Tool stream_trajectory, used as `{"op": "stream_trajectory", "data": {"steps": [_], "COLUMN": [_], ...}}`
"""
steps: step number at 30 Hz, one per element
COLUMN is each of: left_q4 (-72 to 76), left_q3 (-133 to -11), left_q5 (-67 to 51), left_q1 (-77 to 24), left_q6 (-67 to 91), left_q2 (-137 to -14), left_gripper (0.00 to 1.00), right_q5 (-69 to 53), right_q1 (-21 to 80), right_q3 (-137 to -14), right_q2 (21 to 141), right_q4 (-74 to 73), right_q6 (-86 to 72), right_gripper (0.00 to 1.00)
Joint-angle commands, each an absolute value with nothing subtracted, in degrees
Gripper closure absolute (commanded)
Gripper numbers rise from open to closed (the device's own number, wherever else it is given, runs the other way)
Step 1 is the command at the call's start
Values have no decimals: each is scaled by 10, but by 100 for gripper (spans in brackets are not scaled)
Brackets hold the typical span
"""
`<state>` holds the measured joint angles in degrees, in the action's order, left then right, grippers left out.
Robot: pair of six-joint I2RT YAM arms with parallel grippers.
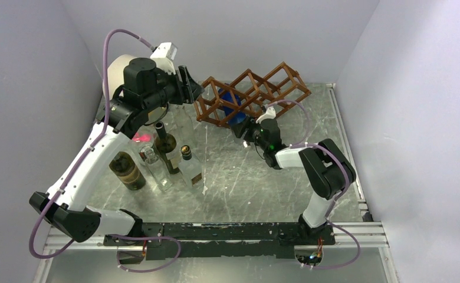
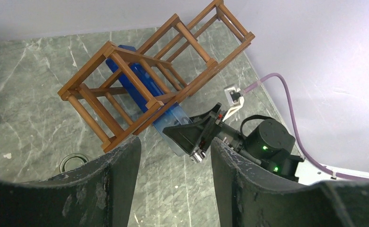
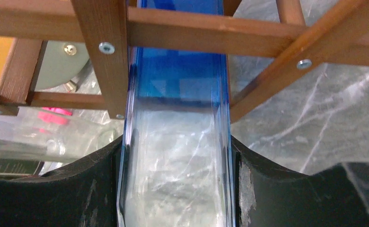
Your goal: Put the wine bottle on the wine rack
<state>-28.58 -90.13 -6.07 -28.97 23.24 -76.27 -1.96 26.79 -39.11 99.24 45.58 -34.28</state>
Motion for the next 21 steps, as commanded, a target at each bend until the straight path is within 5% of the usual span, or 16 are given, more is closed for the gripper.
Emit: {"op": "stream_trajectory", "data": {"steps": [1,10,21], "left_q4": [-286,-285,-292], "left_q3": [-894,-883,-878], "left_q5": [-67,-63,-43], "left_q1": [-287,-287,-287], "left_q6": [220,216,193], "left_q2": [-744,-731,-714], "left_gripper": [39,39,38], "right_q5": [1,15,66], "right_q1": [272,272,272], "right_q3": [-461,-495,-480], "right_q2": [1000,1037,1020], "right_q4": [603,568,506], "right_q6": [-342,-350,-343], "right_gripper": [98,75,33]}}
